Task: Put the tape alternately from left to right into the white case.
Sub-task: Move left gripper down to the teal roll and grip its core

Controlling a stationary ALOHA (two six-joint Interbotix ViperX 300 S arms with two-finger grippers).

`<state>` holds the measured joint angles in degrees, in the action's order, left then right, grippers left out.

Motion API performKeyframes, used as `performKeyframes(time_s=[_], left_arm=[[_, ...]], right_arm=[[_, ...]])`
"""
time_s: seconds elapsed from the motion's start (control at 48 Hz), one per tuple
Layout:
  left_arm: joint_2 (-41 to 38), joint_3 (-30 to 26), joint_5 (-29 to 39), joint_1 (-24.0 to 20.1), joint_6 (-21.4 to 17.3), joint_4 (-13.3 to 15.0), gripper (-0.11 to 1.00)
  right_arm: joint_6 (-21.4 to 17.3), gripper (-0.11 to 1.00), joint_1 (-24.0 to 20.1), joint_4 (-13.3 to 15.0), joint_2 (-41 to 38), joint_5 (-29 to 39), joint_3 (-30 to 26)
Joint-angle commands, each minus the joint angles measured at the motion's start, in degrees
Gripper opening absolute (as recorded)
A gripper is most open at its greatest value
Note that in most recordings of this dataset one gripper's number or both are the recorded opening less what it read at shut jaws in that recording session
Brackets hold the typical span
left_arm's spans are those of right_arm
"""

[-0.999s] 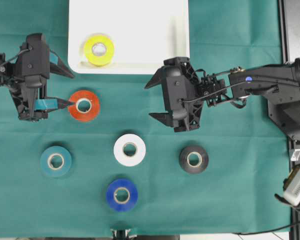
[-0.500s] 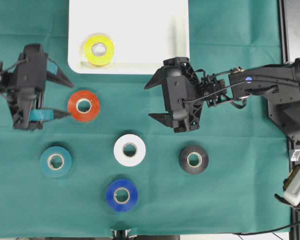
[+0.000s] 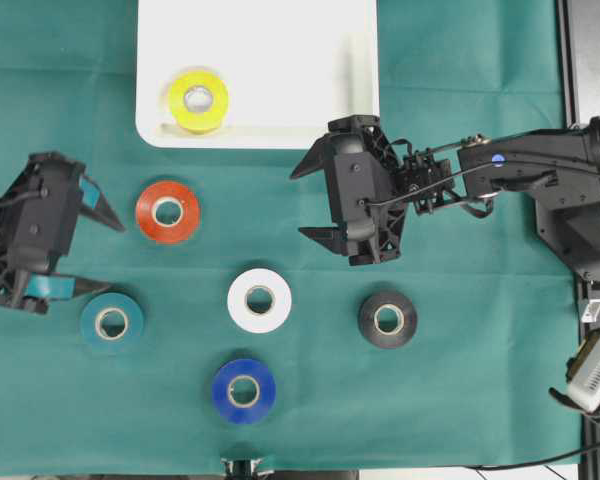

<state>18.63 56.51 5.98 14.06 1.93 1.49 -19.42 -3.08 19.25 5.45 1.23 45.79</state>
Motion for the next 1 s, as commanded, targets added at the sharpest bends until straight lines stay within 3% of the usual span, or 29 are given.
performKeyframes(time_s=[0.0, 0.5, 0.979], left_arm=[[0.88, -0.35, 0.44, 1.49, 0.00, 0.00, 0.88], [-1.32, -0.88, 0.35, 3.16, 0.18, 0.00, 0.88], [-11.78, -5.89, 0.18, 6.94, 0.26, 0.00, 0.88]], right_arm=[[0.00, 0.84, -0.09, -0.09, 1.32, -0.44, -0.53], [0.00, 0.84, -0.09, -0.09, 1.32, -0.44, -0.44], [0.00, 0.84, 0.00, -0.09, 1.32, -0.44, -0.44]])
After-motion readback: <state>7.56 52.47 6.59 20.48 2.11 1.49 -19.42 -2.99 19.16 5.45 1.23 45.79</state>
